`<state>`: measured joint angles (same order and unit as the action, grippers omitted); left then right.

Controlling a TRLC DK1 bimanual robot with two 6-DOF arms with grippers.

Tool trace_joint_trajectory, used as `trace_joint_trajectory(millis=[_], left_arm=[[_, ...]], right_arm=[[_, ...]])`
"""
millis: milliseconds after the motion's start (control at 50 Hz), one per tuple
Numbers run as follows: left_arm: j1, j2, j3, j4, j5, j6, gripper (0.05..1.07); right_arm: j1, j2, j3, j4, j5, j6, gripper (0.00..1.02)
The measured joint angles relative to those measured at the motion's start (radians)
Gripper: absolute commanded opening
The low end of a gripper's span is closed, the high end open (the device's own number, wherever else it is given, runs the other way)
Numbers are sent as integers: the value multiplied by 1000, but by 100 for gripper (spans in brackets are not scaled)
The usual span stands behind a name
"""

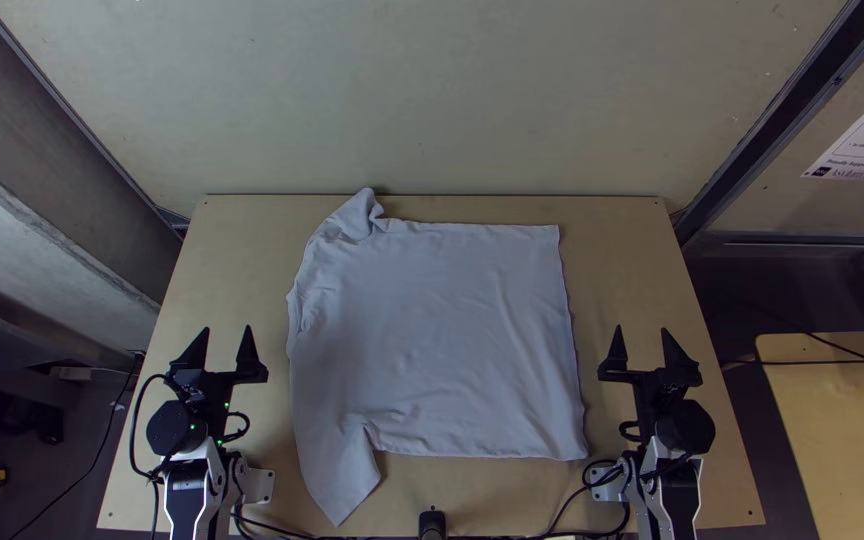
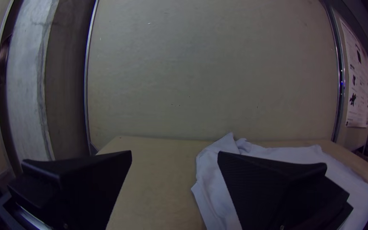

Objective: Fold the t-shirt

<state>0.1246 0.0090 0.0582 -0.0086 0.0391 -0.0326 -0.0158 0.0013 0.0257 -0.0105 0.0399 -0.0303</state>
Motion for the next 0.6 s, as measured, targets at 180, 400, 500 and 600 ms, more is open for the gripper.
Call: trace_joint_trajectory(millis=[180, 400, 500, 600], left_arm=[[-1, 0, 0, 7, 1, -39, 102], [0, 0, 0, 43, 1, -38, 102], [3, 0, 19, 42, 1, -38, 102], [10, 0, 60, 43, 1, -34, 102]], right_arm=[[0, 0, 1, 0, 1, 3, 99], [0, 0, 57, -5, 4, 3, 99], [2, 5, 120, 6, 4, 3, 99], [2, 38, 201, 12, 4, 3, 99]])
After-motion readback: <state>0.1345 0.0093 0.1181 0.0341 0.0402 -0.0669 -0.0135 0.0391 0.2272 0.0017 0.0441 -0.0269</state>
